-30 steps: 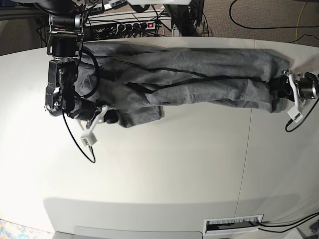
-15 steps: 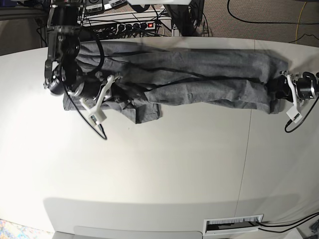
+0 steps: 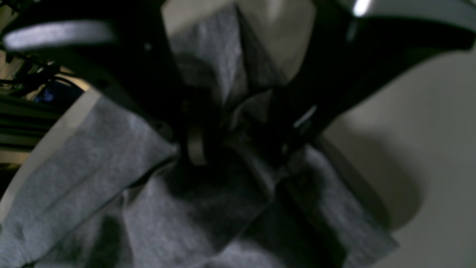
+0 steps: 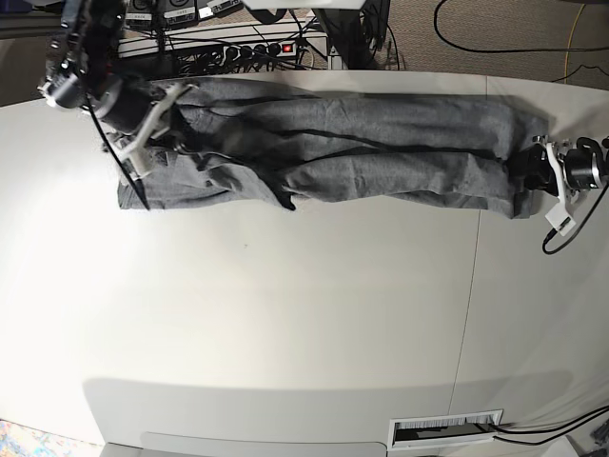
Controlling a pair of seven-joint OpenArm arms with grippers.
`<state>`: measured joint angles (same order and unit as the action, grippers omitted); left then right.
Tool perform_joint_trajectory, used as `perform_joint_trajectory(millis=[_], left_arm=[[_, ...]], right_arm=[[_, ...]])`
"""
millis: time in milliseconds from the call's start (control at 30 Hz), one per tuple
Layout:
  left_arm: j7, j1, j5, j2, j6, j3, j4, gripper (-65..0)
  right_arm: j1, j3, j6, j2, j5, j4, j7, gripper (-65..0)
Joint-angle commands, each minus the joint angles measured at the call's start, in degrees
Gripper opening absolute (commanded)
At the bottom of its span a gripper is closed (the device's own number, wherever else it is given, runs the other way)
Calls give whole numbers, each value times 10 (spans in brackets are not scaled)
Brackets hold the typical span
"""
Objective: Fold the T-shirt properly
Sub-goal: 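Grasp the strip's end with the right gripper and tuck it flat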
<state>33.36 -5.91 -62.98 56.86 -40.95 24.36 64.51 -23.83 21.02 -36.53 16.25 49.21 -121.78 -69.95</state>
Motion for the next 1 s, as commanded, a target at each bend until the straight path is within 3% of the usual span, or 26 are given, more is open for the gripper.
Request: perform_joint_trajectory(millis=[0,200,633,867,967], left_arm=[[59,14,60,-5,9,17,-6,-394],[60,15,61,-5,9,17,-6,-394],[55,15,73,-12,9,17,-6,-394],[44,14,73,-12,9,17,-5,-395],[26,14,73,-12,9,17,0,-407]], right_arm=[[-5,11,-4,13,9,-13,12,-650],[-20,37,-5,36,22,-16,11,-650],[-117,70,-7,34,16,-132,19,-650],[-105,69,-5,34,-96,-132,143,-650],[-86,58,-6,34,-100,-132,143,-650]])
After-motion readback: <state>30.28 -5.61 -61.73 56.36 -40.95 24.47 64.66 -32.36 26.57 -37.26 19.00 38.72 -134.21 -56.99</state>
